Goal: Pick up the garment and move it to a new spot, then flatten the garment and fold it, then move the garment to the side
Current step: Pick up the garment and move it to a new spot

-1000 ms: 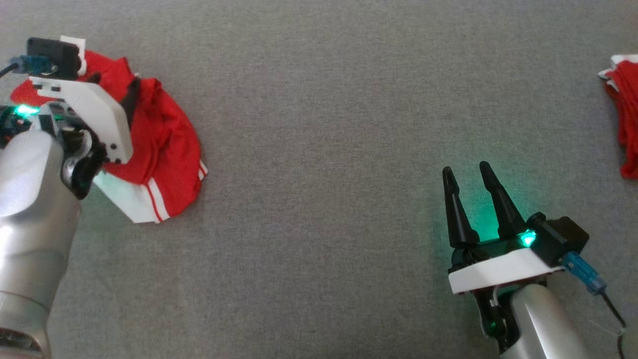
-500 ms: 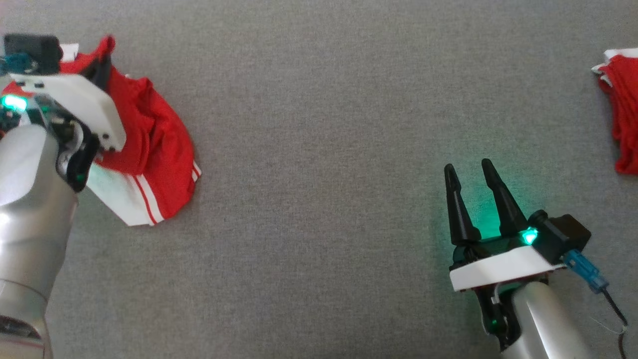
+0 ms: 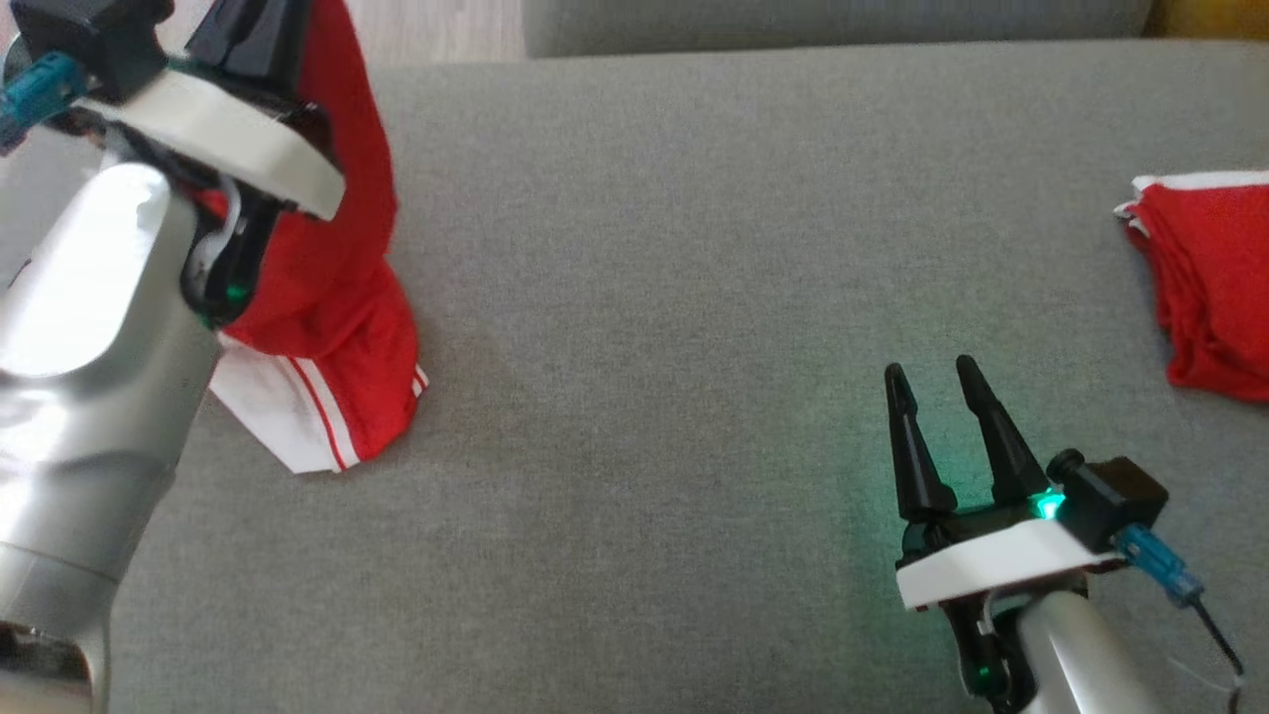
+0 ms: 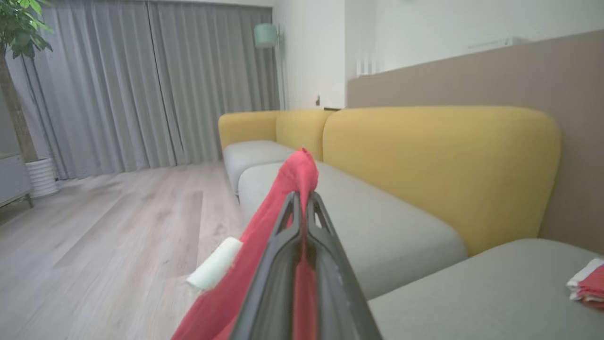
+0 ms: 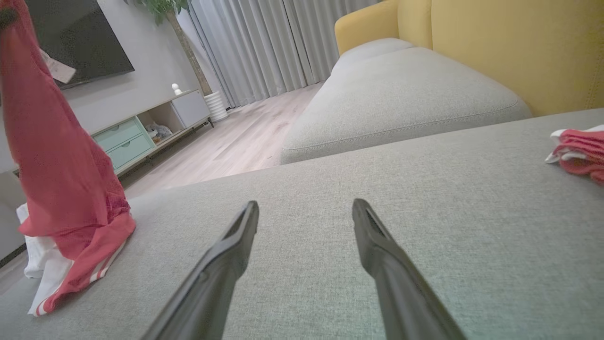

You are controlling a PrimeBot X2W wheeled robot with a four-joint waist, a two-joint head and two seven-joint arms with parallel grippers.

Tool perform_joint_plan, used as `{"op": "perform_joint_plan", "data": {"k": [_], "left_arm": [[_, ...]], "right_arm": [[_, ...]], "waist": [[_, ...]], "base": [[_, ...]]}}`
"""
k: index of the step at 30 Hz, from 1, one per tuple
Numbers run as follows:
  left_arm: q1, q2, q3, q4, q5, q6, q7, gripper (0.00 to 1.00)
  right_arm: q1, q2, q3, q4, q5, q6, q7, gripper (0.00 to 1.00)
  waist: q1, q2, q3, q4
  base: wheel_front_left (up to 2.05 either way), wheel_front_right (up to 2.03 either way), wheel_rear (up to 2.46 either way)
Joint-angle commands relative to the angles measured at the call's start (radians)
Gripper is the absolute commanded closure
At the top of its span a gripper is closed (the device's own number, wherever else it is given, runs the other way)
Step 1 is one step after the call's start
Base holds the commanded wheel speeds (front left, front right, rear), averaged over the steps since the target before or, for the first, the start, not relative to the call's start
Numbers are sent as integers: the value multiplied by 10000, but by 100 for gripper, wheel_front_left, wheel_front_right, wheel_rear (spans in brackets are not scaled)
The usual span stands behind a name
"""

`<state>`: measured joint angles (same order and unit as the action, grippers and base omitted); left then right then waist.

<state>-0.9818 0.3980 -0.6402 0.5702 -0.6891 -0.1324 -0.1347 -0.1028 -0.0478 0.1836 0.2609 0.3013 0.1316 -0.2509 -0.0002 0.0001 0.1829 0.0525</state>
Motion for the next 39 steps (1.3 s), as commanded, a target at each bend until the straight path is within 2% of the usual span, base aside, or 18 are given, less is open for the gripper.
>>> {"op": "perform_joint_plan", "data": {"k": [1,6,13,21,27,33,34,35,39], "left_arm": [[-477,508,313,-722,-203,18,-14,100],[-436,620,260,-1617,-198,99,107,100],[-421,735,-6,-2864,154,292,221,100],[-564,349,-357,-3980,363,364,170,100],[-805,-44,-758,-3912,614,449,346,100],[-1068,-511,-1136,-2707,724,424,470,100],[-1098,-611,-1207,-2406,717,406,487,80],[-1132,-708,-1274,-2101,724,393,492,0],[-1365,-950,-1548,-1053,848,278,279,0]], "right_arm": [[-65,-24,276,-247,139,-9,-109,0],[-33,-24,362,-240,273,-9,-109,0],[-124,-24,426,-336,444,-9,-109,0],[-223,-24,410,-361,591,-9,-109,0],[-367,-24,565,-451,666,-9,-109,0],[-514,-24,808,-572,816,-9,-109,0],[-542,-24,855,-591,848,-9,-109,0],[-565,-24,910,-613,876,-9,-109,0],[-644,-24,1072,-688,979,-9,-109,0]], "waist": [[2,-1,-228,-22],[2,-1,-356,-167],[2,-1,-350,-720],[2,-1,-416,-1612],[2,-1,-334,-2374],[2,-1,93,-3080],[2,-1,164,-3172],[2,-1,243,-3262],[2,-1,492,-3482]], "base": [[0,0,0],[0,0,0],[0,0,0],[0,0,0],[0,0,0],[0,0,0],[0,0,0],[0,0,0],[0,0,0]]}}
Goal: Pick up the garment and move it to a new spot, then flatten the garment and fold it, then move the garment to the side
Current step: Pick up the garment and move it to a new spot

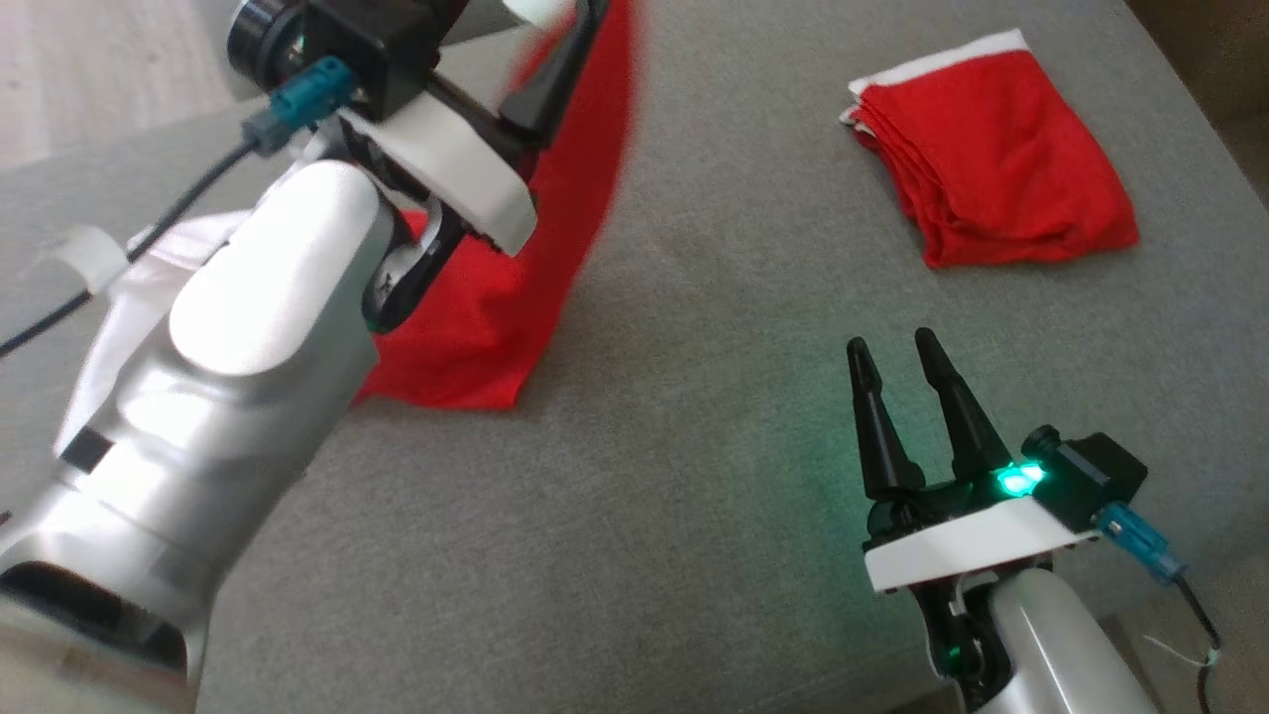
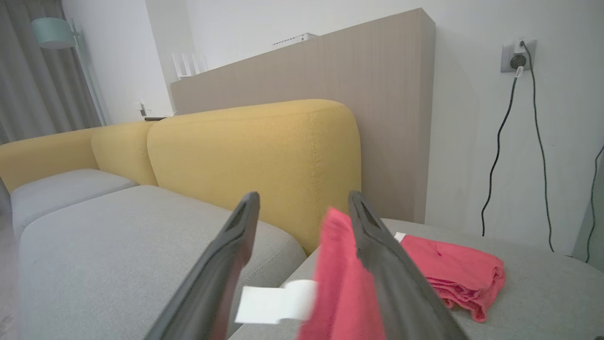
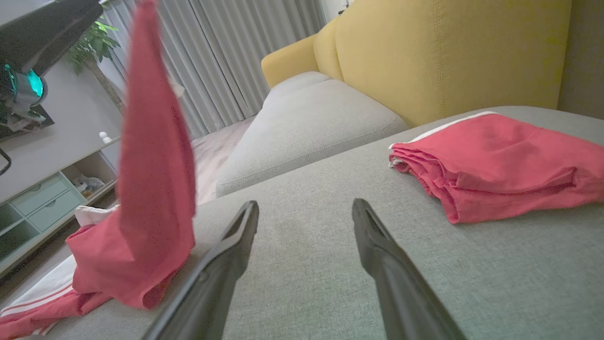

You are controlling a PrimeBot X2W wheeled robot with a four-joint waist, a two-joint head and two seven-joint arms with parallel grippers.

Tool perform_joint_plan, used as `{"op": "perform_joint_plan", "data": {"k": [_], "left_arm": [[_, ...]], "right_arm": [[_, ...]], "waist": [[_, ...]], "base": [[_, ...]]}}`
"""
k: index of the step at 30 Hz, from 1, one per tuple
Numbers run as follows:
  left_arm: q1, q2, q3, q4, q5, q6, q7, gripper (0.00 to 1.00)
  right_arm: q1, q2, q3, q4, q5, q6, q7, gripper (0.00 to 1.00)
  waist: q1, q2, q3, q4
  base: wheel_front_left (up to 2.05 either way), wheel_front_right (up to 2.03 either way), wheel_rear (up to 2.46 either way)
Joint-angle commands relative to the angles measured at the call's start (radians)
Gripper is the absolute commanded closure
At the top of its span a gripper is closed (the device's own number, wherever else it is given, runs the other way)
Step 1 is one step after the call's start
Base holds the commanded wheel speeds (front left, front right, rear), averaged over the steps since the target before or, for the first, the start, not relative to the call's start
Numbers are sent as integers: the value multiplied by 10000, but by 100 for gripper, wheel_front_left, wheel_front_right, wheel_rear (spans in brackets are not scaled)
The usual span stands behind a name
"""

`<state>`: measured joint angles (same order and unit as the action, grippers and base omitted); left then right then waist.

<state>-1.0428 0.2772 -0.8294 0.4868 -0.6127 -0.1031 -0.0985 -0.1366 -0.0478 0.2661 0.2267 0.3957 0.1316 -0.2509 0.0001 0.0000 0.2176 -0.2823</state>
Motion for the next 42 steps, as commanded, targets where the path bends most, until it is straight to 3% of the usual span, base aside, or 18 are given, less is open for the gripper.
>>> {"op": "perform_joint_plan", "data": {"k": [1,8,14,20,25,29,33,37,42], "left_arm": [[-837,262,313,9,171,-25,-213,0],[-931,572,555,1154,292,-6,-1148,0],[-203,1003,942,1044,293,223,-1543,0],[1938,1632,1724,-204,410,1115,-1627,0],[4549,1743,2708,-1873,500,1937,-1630,0],[6621,1367,3151,-2821,884,2572,-1631,0],[8065,568,3681,-3356,1274,2985,-1632,0],[8903,-114,4269,-3630,1743,2968,-1632,0],[9184,-546,4807,-3644,2387,2537,-1632,0]], "right_arm": [[-312,-24,269,-357,53,-9,-109,0],[-180,-24,199,-258,-3,-9,-109,0],[-21,-24,23,-179,-199,-9,-109,0],[224,-24,-345,-121,-681,-9,-109,0],[365,-24,-792,-75,-1084,-9,-109,0],[544,-24,-1175,-88,-1214,-9,-109,0],[693,-24,-1402,-79,-1241,-9,-109,0],[780,-24,-1350,-21,-1351,-9,-109,0],[736,-24,-1300,-1,-1406,-9,-109,0]], "waist": [[-1,0,181,-154],[-1,0,-58,239],[-1,0,-517,868],[-1,0,-1062,1799],[-1,0,-1397,2546],[-1,0,-1531,3051],[-1,0,-1581,3390],[-1,0,-1613,3529],[-1,0,-1599,3590]], "base": [[0,0,0],[0,0,0],[0,0,0],[0,0,0],[0,0,0],[0,0,0],[0,0,0],[0,0,0],[0,0,0]]}}
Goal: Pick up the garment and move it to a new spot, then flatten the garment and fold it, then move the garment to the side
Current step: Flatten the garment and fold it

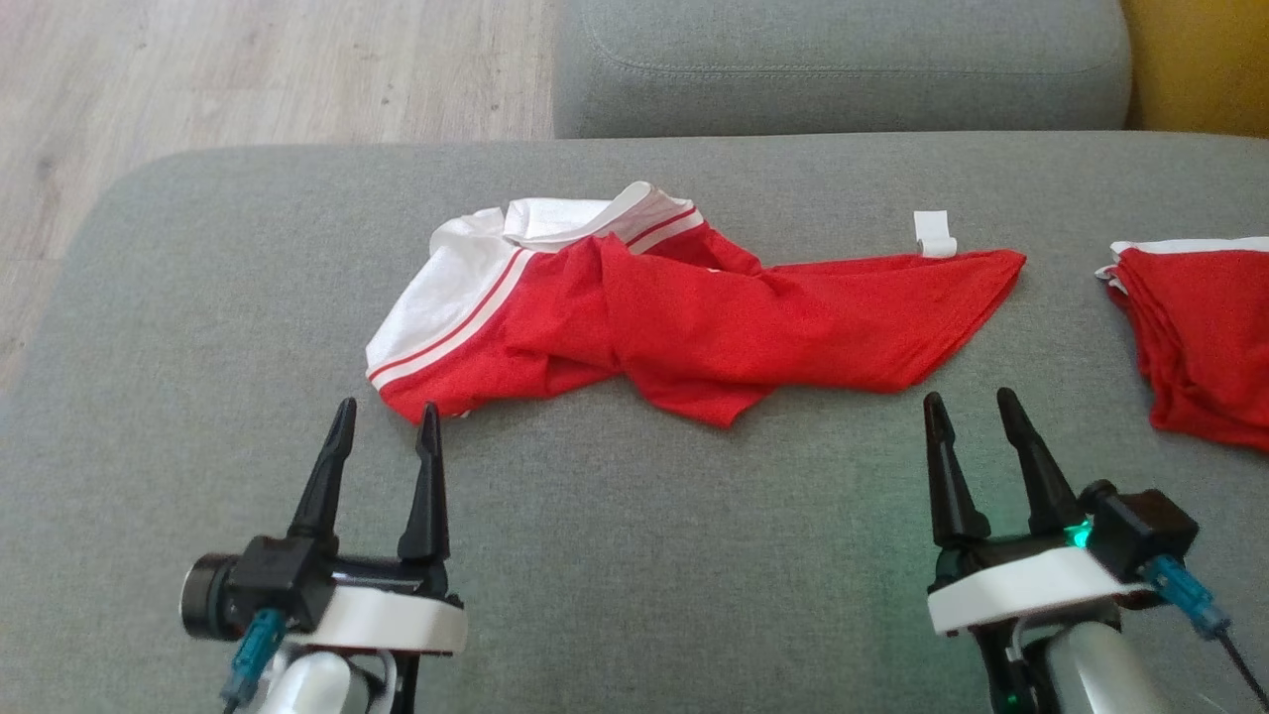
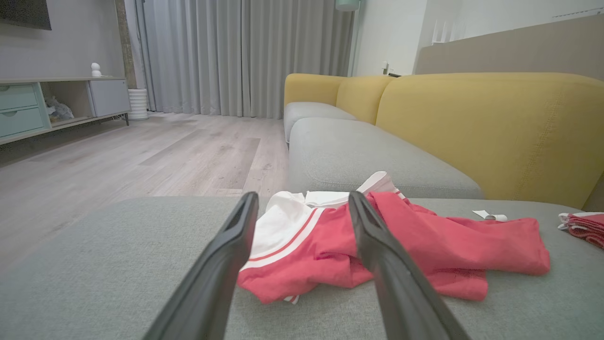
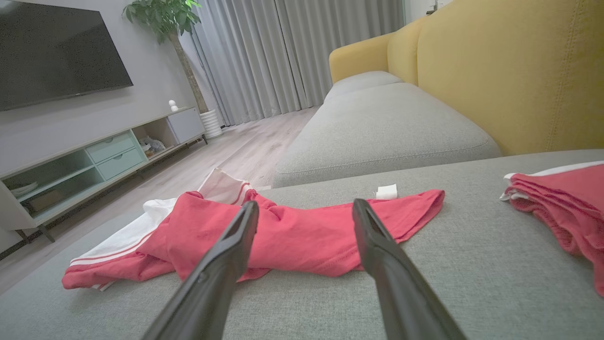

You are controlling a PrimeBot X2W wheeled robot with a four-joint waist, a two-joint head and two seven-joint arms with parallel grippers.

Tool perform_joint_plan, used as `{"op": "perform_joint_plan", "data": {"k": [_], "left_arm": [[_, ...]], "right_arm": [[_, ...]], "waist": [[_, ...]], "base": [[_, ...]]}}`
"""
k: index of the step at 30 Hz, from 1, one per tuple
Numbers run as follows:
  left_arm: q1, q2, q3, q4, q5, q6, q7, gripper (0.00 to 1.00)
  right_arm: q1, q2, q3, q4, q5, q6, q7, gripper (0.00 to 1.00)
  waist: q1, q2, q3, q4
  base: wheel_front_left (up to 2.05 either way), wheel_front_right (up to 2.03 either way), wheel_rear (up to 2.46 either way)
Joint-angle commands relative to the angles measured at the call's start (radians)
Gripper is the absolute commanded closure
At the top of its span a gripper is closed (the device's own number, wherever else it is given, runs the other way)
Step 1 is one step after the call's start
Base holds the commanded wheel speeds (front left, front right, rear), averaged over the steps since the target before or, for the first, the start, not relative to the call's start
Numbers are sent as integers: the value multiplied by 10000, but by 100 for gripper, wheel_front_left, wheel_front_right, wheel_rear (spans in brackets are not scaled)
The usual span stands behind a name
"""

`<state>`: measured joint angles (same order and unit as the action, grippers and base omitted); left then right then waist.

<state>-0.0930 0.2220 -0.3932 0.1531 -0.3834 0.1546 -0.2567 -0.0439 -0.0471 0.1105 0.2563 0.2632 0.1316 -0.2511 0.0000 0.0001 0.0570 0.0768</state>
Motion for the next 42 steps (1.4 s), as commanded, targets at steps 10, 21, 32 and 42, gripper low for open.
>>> {"op": "perform_joint_plan", "data": {"k": [10,21,32,42], "left_arm": [[-505,-775,1191,-29,742,-868,-51,0],[-872,-1387,1624,140,1185,-1676,-51,0],[-1190,-1663,1738,359,1418,-2014,-51,0],[-1001,-1698,2198,436,1655,-2087,-51,0]], "right_arm": [[-1013,-31,1185,255,-1242,-9,510,0],[-3073,-31,2594,2682,-2091,-9,2076,0],[-4695,-31,2999,5322,-2157,-9,2545,27],[-4549,-32,2338,5915,-1747,-9,1286,100]], "waist": [[0,-1,466,294],[0,-1,1242,1095],[0,-1,1677,1562],[0,-1,1162,630]], "base": [[0,0,0],[0,0,0],[0,0,0],[0,0,0]]}}
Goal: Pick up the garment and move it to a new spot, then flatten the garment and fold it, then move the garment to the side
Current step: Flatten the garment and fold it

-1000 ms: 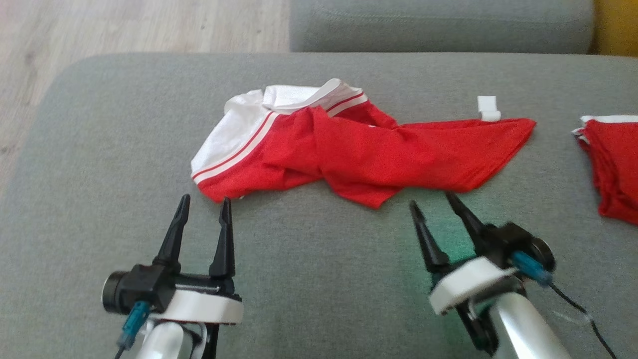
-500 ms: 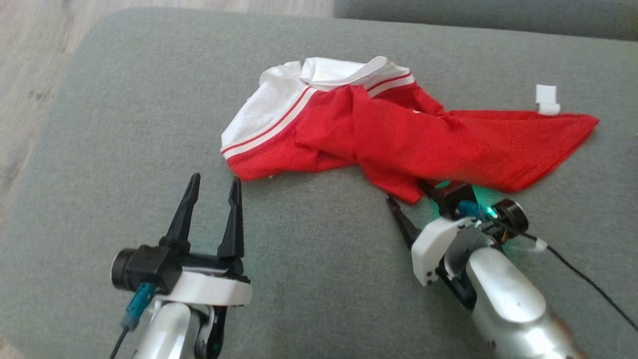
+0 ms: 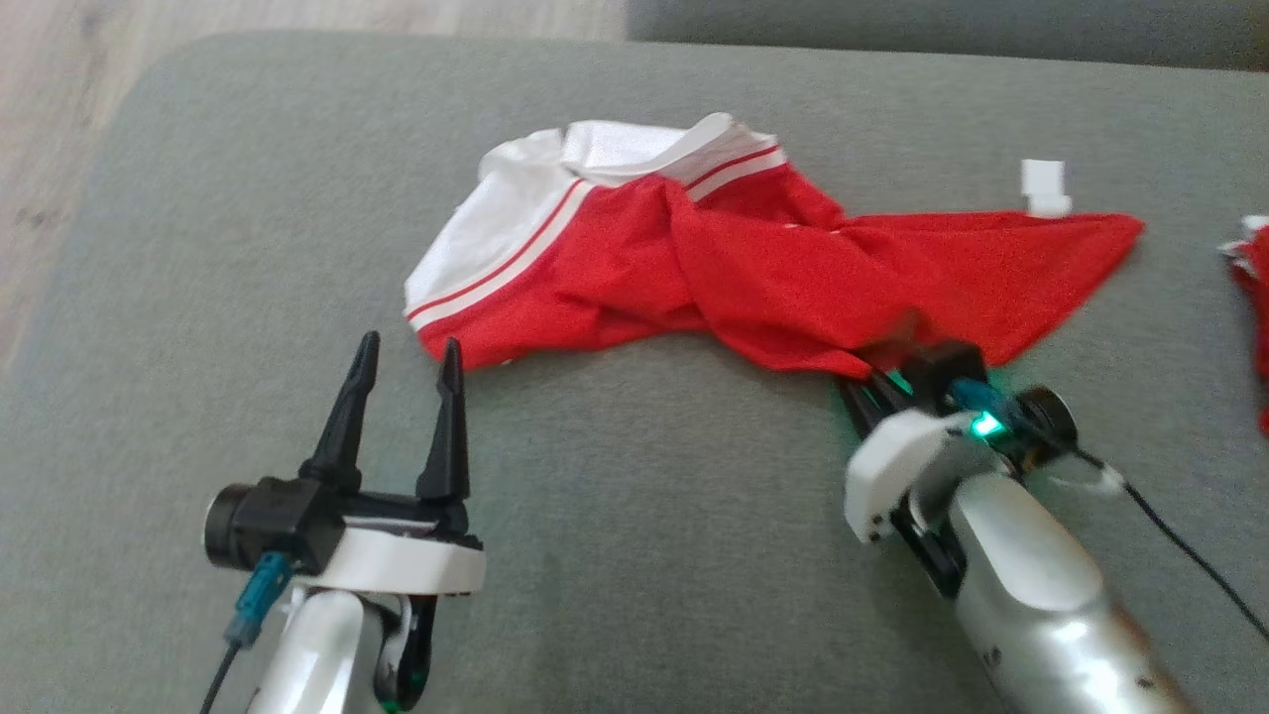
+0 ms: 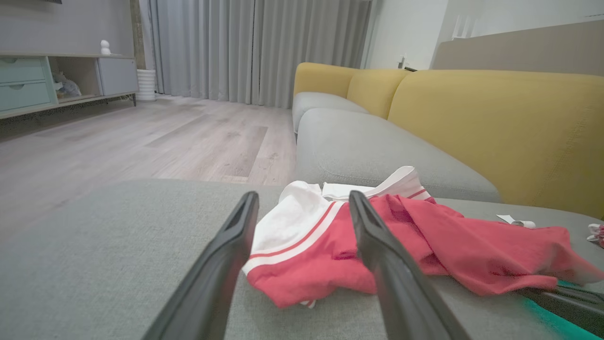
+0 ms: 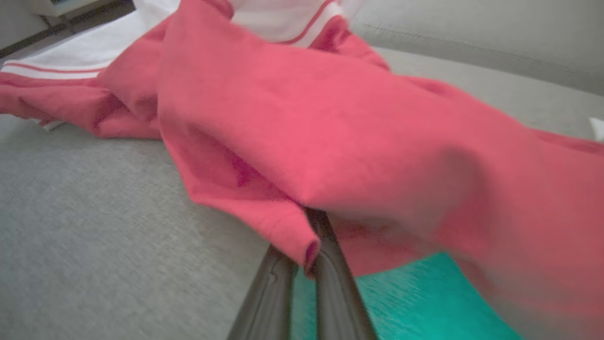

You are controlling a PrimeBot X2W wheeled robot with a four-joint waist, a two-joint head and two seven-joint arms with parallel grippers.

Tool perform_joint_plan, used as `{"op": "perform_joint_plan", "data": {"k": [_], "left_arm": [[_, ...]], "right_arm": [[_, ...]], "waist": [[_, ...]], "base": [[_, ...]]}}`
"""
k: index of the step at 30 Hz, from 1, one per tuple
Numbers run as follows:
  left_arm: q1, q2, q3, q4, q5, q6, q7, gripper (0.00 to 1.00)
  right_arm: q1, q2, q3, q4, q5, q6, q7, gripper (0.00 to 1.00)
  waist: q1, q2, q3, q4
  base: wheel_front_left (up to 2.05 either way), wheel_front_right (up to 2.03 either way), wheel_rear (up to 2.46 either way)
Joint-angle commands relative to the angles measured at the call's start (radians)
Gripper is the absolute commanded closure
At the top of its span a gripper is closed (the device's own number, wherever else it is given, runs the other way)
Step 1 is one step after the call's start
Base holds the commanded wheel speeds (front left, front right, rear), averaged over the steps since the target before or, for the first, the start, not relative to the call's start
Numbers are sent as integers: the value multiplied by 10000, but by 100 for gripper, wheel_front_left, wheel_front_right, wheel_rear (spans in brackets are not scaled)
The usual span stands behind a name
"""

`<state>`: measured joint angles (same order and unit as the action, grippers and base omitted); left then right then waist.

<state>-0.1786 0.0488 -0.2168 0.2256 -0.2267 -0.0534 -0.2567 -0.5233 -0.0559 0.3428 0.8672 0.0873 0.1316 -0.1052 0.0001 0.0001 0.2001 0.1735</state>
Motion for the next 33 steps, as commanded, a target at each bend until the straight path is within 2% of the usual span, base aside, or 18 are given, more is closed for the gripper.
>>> {"op": "perform_joint_plan", "data": {"k": [1,5,11,17,23,24,25,28,33], "left_arm": [[-117,32,496,-296,116,-9,-51,0],[53,29,731,-313,188,-29,-51,0],[284,22,834,-366,252,-53,-51,0],[408,18,755,-353,227,-28,-51,0],[490,16,631,-315,142,5,-51,0],[499,16,621,-308,138,5,-51,0],[508,16,610,-303,133,3,-51,0],[546,16,605,-294,125,6,-51,0],[584,15,561,-279,136,-11,-51,0]], "right_arm": [[406,56,-178,-239,-7,-9,-284,100],[1297,-85,-961,-636,-134,-9,-483,100],[2762,-685,-2437,-1985,-490,-9,-42,100],[3692,-923,-3540,-3276,-1000,-9,718,100],[4367,-660,-4418,-4404,-1588,-9,1389,100],[4411,-558,-4542,-4610,-1600,-9,1354,18],[4446,-450,-4631,-4792,-1570,-9,1320,0],[4482,-185,-4580,-5380,-1242,-9,1008,0],[4502,3,-3905,-6321,-379,-9,75,0]], "waist": [[-1,-1,-372,-492],[-1,-1,-805,-1121],[-1,-1,-1272,-1818],[-1,-1,-1486,-2032],[-1,-1,-1640,-2004],[-1,-1,-1652,-1987],[-1,-1,-1670,-1966],[-1,-1,-1721,-1923],[-1,-1,-1765,-1842]], "base": [[0,0,0],[0,0,0],[0,0,0],[0,0,0],[0,0,0],[0,0,0],[0,0,0],[0,0,0],[0,0,0]]}}
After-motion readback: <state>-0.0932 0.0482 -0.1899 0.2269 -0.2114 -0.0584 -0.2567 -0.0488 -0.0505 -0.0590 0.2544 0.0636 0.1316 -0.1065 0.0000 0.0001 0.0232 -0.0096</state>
